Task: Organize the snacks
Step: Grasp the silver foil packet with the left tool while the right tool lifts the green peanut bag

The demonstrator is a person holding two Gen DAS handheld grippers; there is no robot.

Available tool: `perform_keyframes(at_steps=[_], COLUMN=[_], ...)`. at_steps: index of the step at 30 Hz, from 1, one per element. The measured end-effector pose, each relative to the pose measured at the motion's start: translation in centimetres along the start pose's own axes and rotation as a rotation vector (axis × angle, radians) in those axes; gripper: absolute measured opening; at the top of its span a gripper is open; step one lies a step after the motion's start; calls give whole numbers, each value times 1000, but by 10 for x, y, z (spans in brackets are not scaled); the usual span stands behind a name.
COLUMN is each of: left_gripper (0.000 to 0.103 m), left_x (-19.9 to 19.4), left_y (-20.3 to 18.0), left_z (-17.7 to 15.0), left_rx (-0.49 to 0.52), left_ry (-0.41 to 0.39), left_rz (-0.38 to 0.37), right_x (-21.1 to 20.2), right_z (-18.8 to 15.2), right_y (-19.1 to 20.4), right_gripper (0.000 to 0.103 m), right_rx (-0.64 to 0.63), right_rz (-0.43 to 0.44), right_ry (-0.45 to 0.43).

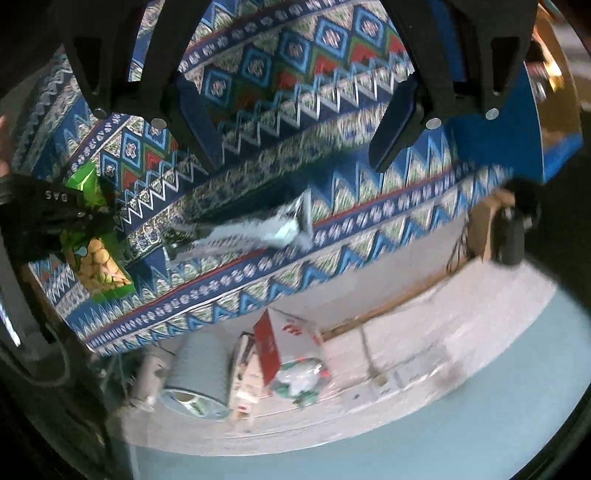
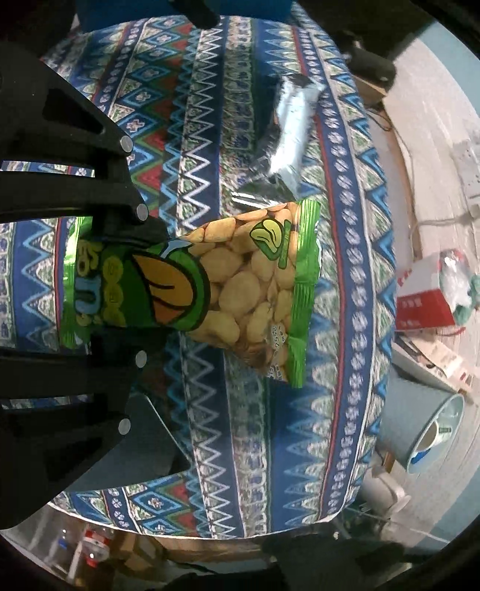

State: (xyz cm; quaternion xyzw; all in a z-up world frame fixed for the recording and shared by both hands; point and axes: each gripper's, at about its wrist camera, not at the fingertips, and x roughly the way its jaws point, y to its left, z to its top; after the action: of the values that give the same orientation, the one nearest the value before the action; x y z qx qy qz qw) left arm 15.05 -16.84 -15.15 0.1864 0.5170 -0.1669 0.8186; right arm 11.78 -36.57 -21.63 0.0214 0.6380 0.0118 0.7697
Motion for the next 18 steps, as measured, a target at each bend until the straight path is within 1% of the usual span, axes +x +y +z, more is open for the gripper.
perform_keyframes(at_steps=[3, 6, 8, 13, 15, 18], left_gripper=[83, 83, 83, 83, 83, 83], left_x=[6, 17, 23, 39, 46, 55], left_y=[-13, -29, -36, -59, -65, -68], left_z=[15, 32, 39, 48, 49, 49], left_rx=[87, 172, 214, 326, 358, 368], left_ry=[-11, -12, -20, -20, -5, 29], left_rz=[3, -9, -17, -51, -67, -103], right_x=[4, 10, 13, 2, 1, 1], right_z=[4, 7, 14, 16, 17, 20], right_y=[-11, -6, -18, -14, -16, -17], right_gripper=[28, 28, 28, 29, 29, 29], right_rx=[-3, -2, 3, 13, 15, 18], right_rz=[15, 31, 45, 75, 84, 91], right_ry=[1, 8, 8, -10, -14, -11])
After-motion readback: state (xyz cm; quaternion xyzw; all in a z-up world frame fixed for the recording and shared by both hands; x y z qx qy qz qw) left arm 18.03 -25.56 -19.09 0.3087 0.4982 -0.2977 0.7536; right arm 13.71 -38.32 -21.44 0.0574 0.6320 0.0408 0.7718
